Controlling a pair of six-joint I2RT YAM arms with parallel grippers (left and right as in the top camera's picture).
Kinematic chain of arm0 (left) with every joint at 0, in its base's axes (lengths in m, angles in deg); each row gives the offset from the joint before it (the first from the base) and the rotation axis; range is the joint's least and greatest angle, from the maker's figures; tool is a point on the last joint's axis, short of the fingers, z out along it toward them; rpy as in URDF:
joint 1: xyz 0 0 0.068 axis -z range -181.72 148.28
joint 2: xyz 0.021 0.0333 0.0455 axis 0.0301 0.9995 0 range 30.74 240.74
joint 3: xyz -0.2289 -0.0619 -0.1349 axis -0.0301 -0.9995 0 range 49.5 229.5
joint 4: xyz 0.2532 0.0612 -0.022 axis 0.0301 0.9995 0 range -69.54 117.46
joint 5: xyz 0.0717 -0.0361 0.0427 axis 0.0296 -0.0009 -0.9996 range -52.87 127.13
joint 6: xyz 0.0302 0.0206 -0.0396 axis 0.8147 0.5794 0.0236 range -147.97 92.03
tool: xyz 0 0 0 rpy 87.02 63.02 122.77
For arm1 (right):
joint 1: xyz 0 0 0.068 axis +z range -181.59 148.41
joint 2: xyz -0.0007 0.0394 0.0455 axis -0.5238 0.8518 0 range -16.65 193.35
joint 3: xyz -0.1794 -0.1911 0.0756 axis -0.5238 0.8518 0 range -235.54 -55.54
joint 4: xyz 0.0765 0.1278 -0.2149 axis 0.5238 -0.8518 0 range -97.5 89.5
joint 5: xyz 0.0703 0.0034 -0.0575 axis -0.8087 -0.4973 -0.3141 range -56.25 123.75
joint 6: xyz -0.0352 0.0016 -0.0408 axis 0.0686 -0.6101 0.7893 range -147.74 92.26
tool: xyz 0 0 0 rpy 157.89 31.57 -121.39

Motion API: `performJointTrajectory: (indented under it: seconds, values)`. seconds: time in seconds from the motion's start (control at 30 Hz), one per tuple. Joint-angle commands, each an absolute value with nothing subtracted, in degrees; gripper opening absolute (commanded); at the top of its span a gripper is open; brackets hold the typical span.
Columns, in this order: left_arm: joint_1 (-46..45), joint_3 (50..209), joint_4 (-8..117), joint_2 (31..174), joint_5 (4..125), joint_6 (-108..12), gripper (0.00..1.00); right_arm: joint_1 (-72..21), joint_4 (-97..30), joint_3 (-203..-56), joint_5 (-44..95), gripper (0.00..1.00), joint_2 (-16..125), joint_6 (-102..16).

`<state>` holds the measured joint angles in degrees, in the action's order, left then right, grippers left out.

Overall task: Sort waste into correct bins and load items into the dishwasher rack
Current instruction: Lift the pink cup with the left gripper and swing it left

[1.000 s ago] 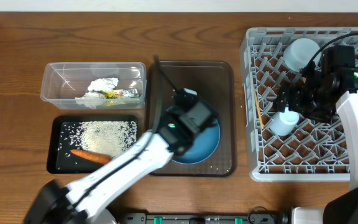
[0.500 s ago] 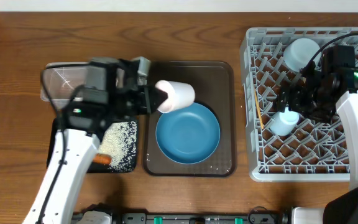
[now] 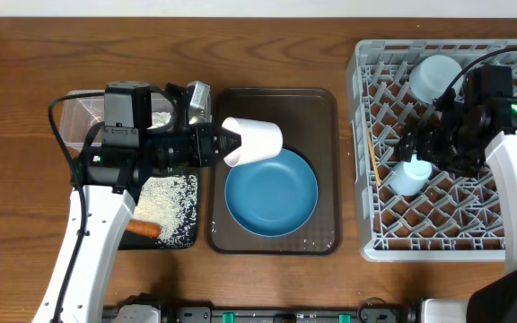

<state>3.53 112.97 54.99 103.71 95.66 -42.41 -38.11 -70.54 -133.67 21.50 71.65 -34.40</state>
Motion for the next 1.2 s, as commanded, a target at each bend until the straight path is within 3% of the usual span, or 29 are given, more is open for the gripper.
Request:
performJointTrajectory:
  seconds: [0.0, 0.7, 1.0, 1.17]
  values:
    - [3.6, 113.42, 55.12, 103.73, 99.13, -44.07, 0.06, -38.79, -70.56, -134.65, 20.85, 0.99, 71.71, -33.88]
    - [3.73, 113.42, 56.6, 103.73, 101.23, -49.71, 0.06, -38.79, -70.36, -134.65, 20.1, 0.99, 71.71, -34.81]
    - [3.77, 113.42, 56.65, 103.73, 101.21, -49.71, 0.06, -38.75, -74.73, -134.65, 1.5, 0.99, 71.71, -44.59]
    - [3.77, 113.42, 57.61, 103.73, 101.23, -49.69, 0.06, -38.62, -74.14, -134.65, -21.25, 0.99, 71.71, -25.33]
